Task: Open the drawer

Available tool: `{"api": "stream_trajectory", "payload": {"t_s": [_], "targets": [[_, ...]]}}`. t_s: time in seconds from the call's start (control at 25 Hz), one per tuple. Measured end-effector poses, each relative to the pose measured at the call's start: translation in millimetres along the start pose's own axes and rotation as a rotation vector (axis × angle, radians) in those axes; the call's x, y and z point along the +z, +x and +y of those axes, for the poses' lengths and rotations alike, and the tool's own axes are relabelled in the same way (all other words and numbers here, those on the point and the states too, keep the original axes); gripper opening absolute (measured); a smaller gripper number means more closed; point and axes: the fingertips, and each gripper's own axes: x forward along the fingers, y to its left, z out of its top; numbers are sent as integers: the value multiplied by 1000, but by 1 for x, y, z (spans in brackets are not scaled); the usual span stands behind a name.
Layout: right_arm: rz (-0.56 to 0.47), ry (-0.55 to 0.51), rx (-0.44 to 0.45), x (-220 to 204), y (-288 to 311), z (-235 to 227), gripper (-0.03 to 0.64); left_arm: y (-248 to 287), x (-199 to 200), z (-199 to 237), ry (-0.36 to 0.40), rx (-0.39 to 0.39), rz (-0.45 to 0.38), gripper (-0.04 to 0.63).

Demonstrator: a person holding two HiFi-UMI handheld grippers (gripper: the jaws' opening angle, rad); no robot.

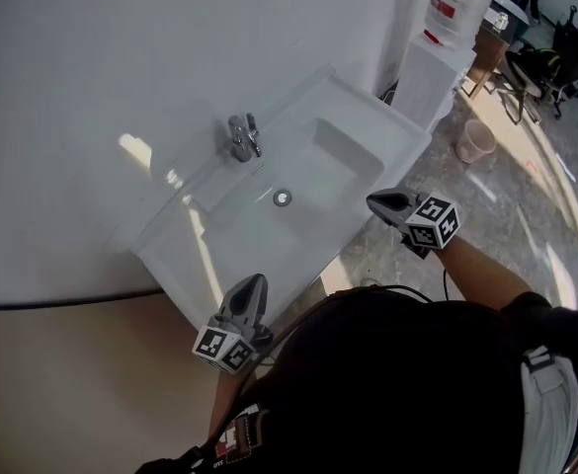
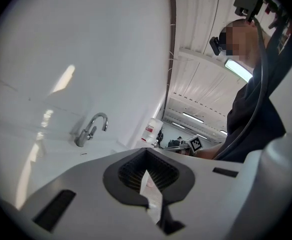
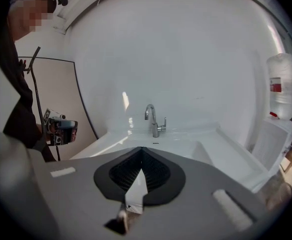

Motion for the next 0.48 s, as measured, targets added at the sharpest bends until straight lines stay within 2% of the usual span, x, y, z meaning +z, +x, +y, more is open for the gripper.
{"api": "stream_trajectory", "payload": {"t_s": [0.2,0.48], "targets": [[-30,40,-91,-13,-33,-30,2,39,-14,-18,5,-83,74,-9],[-59,102,-127,-58,-71,-90,2,102,-32,-51,36,-109,145,-9]]}}
